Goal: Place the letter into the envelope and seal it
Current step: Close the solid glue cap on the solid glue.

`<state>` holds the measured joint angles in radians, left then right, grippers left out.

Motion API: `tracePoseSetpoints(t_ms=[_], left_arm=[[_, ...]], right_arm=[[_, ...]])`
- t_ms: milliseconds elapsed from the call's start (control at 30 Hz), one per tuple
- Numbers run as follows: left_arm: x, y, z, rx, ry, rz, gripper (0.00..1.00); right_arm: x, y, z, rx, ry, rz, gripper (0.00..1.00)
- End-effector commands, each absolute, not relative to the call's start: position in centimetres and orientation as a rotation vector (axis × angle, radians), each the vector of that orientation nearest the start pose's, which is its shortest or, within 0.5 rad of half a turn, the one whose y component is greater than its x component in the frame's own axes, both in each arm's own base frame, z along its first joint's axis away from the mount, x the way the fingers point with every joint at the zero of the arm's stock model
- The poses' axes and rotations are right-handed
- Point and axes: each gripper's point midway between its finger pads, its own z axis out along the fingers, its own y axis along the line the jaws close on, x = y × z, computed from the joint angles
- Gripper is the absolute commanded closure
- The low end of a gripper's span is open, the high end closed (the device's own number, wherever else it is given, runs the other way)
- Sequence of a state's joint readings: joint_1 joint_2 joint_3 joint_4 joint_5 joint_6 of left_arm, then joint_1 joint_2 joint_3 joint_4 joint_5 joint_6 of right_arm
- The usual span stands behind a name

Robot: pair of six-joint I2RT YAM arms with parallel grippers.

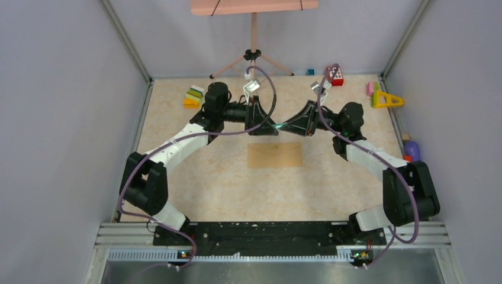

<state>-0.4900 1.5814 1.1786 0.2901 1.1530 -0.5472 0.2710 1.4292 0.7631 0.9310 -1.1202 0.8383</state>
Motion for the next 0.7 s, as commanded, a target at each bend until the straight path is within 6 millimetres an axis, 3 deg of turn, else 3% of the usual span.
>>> tracePoseSetpoints(t_ms=[0, 167, 667], left_arm=[[25.6, -33.4, 31.6, 1.039, 1.570, -1.666, 0.35], [25.6, -33.3, 31.3, 1.065, 1.575, -1.646, 0.33], [26.7, -34.0, 26.9, 1.232, 1.716, -1.362, 0.27]], right_arm=[[28.2, 25.8, 28.0, -0.735, 1.549, 1.565, 1.00], [28.0, 25.8, 27.9, -0.789, 1.583, 1.576, 1.00], [27.5, 25.7, 26.1, -0.899, 1.703, 1.589, 1.00]])
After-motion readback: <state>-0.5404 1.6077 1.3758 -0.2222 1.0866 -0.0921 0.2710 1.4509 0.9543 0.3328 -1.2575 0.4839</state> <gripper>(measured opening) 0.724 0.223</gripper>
